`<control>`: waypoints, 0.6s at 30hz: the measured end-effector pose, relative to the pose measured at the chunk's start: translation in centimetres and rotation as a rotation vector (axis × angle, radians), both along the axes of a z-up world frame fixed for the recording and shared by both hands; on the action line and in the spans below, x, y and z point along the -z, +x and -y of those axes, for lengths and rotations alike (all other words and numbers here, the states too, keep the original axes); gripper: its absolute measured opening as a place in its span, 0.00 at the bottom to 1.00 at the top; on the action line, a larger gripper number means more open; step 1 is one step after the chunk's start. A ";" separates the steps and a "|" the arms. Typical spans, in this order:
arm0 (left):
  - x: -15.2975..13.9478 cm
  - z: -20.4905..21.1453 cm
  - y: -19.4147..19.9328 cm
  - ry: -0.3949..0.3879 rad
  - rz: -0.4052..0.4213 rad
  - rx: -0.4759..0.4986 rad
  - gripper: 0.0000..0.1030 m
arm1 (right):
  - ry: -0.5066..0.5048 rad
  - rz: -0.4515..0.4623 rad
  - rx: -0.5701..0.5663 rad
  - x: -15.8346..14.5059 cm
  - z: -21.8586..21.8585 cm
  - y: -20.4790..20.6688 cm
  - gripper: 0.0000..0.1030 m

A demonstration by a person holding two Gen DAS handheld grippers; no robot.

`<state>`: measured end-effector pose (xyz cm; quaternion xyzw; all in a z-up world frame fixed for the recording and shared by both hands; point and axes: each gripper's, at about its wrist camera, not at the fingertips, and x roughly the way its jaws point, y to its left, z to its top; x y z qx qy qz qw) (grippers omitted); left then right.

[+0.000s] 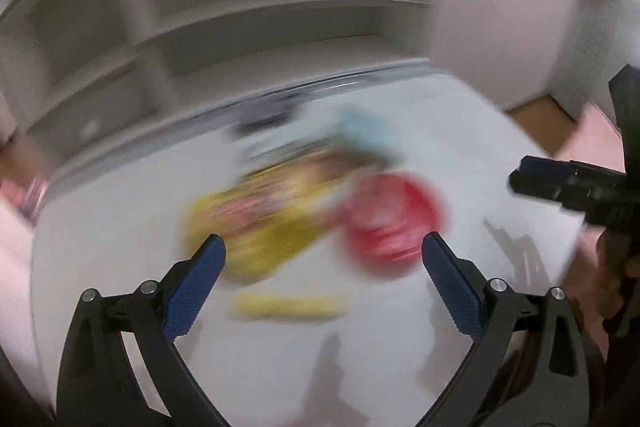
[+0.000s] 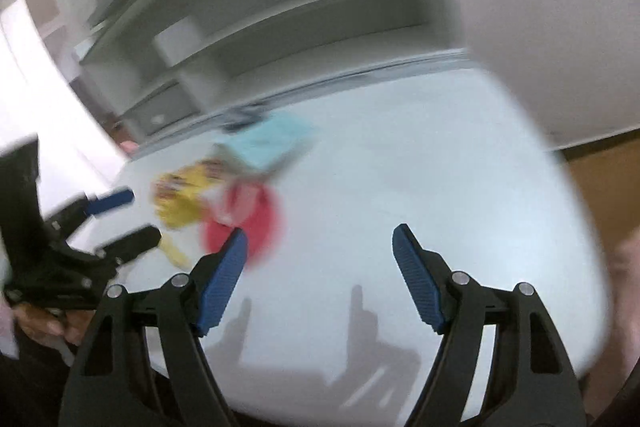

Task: Collect trash
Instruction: 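Grasp the blue cigarette box with the right tool while the left grasps the grey sock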

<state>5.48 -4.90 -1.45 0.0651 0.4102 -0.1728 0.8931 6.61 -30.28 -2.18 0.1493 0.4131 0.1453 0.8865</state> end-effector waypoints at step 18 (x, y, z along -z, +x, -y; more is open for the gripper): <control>2.0 -2.5 9.5 0.094 -0.027 0.250 0.93 | 0.066 -0.405 0.118 3.5 -6.5 15.1 0.66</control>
